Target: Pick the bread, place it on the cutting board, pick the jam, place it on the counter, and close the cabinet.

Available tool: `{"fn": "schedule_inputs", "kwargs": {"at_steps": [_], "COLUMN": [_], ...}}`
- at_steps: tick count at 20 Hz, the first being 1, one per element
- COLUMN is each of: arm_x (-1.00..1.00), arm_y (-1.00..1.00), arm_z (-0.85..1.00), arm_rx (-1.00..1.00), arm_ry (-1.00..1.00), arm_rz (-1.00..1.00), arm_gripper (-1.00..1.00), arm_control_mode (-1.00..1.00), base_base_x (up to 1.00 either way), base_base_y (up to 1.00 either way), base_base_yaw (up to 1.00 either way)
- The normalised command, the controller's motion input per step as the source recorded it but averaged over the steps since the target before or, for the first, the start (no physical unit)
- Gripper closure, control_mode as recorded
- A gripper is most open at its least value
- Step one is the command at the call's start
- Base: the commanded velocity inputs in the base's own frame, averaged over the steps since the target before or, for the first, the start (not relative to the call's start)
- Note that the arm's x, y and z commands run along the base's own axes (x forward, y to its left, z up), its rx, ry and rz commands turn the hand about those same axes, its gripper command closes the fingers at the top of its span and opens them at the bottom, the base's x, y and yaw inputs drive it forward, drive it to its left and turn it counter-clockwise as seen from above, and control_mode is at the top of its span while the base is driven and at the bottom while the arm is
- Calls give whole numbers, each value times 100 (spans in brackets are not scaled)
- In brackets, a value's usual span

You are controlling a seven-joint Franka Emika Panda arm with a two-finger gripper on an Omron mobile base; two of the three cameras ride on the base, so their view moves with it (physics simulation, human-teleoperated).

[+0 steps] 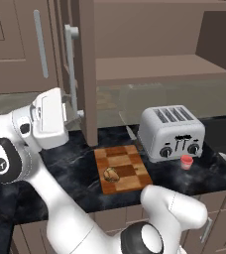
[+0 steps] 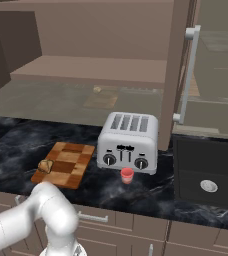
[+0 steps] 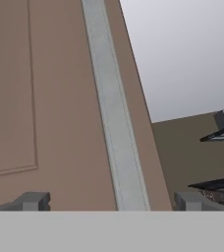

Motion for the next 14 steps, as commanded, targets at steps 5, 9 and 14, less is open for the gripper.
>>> {"fn": "schedule_inputs", "kwargs": {"at_steps": [5, 9, 14], "arm_x": [0, 2, 2], "arm_y": [-36, -42, -44], "arm_z": [0, 0, 0], "arm_rx": [0, 0, 0], "arm_ry": [0, 0, 1], "arm_rz": [1, 3, 4], "arm_gripper": [-100, -100, -100], "arm_control_mode": [-100, -100, -100], "base_base_x": [0, 0, 0], "base_base_y": [0, 0, 0], "base_base_yaw": [0, 0, 0]}}
